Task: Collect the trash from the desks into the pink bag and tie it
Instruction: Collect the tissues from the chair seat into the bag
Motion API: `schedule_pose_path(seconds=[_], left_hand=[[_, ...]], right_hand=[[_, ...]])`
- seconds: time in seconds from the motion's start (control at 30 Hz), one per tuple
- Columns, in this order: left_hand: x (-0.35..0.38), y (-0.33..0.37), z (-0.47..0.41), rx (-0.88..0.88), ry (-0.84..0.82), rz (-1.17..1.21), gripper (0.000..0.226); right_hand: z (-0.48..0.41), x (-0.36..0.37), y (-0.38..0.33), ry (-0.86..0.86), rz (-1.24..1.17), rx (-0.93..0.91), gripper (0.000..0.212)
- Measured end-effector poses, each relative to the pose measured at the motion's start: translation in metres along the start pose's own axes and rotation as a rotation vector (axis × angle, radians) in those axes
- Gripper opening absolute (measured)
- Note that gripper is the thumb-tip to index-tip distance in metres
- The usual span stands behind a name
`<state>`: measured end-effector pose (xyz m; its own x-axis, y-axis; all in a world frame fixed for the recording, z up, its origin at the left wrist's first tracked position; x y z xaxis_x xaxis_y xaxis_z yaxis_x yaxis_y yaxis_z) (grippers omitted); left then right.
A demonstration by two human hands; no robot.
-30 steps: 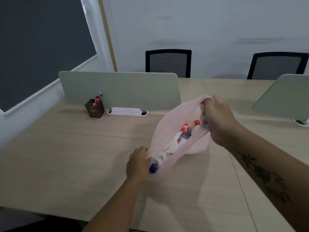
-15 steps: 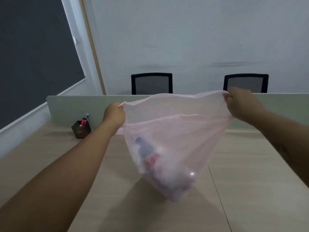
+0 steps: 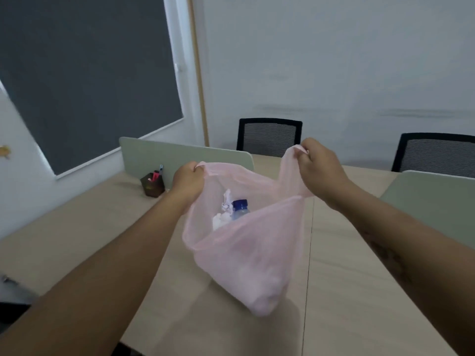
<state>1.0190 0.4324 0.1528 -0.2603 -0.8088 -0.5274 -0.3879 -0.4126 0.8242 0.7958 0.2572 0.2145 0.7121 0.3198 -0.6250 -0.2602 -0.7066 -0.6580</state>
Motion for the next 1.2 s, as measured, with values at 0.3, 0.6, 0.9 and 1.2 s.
schedule_pose_path(seconds=[0.3,0.6,0.9,1.2], left_hand=[[-0.075,-0.137,0.129,-0.3,-0.01,-0.423,0.049],[-0.125,-0.246,0.253,-0.675,-0.545,-1.146,0.061],[-0.157,-0.26,0.275,-0.688,-0.669,-1.338,0.07],[-0.216,-0.287,0.302,-0.598,-0.562,-1.468,0.073]], right_hand=[[-0.003,0.053,-0.007,-0.142,-0.241,-0.02,0.02],[0.021,0.139,-0.059,-0.273,-0.24,-0.038,0.028],[0.063,0.196,-0.119,-0.342,-0.189,-0.116,0.023],[0.088,0.226,-0.169,-0.369,-0.141,-0.178,0.021]])
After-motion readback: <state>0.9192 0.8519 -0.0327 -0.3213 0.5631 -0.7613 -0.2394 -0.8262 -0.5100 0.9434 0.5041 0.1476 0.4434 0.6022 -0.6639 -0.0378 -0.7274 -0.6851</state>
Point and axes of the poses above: each hand's wrist, its own z-axis away from the middle knuckle, its own x-axis out of the palm, y = z × x, the point moved 4 cm from there along -z, towards the middle knuckle, and after that the axes turned 3 degrees about -y, right-handed, at the moved point
